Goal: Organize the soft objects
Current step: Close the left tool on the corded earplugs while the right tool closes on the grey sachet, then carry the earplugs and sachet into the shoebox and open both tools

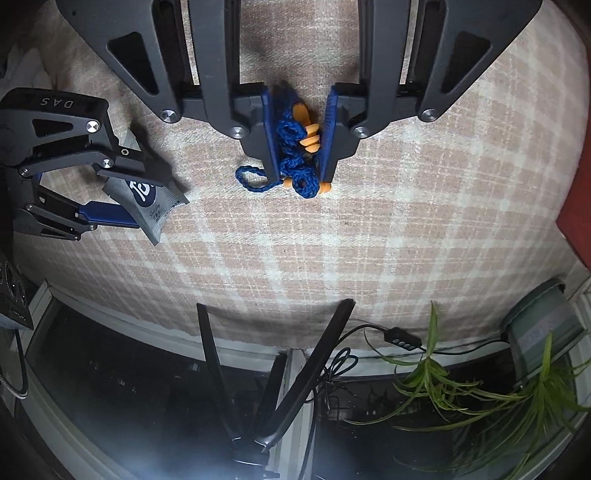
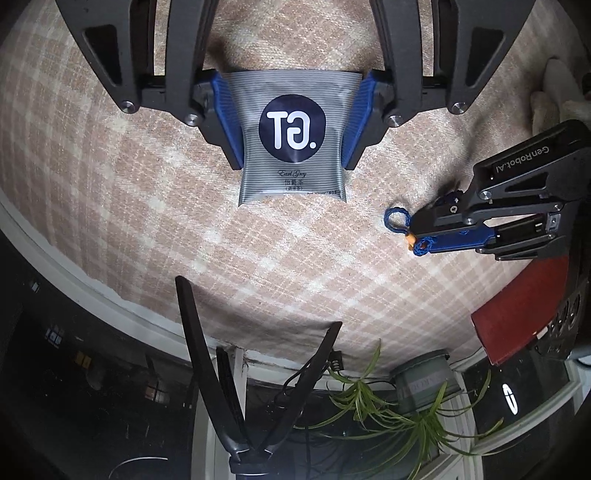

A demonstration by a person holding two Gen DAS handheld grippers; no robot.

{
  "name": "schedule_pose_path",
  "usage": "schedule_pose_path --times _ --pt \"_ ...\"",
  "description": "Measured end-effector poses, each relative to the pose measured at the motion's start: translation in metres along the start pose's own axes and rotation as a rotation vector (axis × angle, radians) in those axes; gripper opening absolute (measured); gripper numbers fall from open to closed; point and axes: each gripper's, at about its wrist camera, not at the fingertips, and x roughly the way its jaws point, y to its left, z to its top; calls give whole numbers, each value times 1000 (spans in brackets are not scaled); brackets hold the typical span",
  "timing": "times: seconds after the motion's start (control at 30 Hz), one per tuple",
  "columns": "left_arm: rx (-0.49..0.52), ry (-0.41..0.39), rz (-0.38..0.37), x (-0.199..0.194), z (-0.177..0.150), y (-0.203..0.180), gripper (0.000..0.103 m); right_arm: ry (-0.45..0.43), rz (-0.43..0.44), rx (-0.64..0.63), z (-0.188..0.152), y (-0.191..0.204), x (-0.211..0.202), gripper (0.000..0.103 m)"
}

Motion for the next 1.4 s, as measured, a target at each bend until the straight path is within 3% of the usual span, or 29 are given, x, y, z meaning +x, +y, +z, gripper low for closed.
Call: schedule_pose_path --times 0.17,0.77,1.07,1.4 --pt "-6 -1 -13 -3 0 -1 13 -2 -2 12 -1 1 -1 45" --pt "-65 -105 -73 -52 6 9 12 -67 -17 39 -4 4 -30 45" --pt "-85 -191 -85 -100 12 24 12 -140 -11 34 6 17 -63 45" --pt "-101 -291 -89 -168 8 51 12 -211 -17 -19 19 57 -108 45"
